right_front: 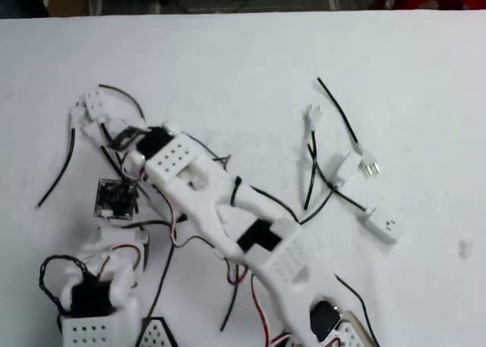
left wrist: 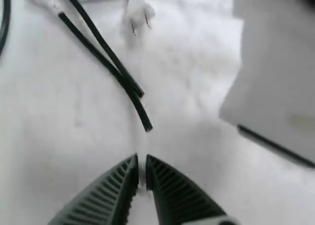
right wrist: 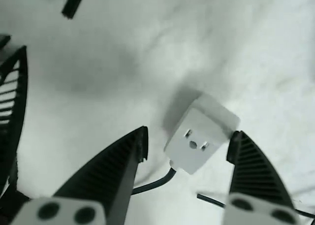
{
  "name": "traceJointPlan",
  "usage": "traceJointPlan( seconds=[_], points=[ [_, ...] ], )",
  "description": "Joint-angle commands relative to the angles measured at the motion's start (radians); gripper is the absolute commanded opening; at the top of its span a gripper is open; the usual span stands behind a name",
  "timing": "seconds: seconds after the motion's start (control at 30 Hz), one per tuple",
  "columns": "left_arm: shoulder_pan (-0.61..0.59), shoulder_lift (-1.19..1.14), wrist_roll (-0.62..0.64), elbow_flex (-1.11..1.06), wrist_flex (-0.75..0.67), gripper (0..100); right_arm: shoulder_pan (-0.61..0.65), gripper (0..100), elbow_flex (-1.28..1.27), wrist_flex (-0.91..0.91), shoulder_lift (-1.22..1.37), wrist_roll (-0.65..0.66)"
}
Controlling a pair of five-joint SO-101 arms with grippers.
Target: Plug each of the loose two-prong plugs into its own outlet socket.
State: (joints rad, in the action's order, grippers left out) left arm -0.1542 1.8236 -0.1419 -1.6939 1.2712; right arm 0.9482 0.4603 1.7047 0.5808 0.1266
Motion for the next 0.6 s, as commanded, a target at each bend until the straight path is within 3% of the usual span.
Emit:
traceJointPlan(
  seconds=[0.0, 0.23, 0.57],
  points=[
    [-0.002, -0.004, -0.005, 0.002, 0.014, 5, 0.119, 25.7, -0.075, 0.015, -0.196, -0.002],
    [-0.002, -0.004, -0.005, 0.002, 0.014, 5, 0.084, 25.7, -0.296, 0.008, -0.372, 0.032],
    [-0.002, -0.004, -0.005, 0.002, 0.014, 5, -0.05, 25.7, -0.367, -0.097, -0.246, 0.083]
  ],
)
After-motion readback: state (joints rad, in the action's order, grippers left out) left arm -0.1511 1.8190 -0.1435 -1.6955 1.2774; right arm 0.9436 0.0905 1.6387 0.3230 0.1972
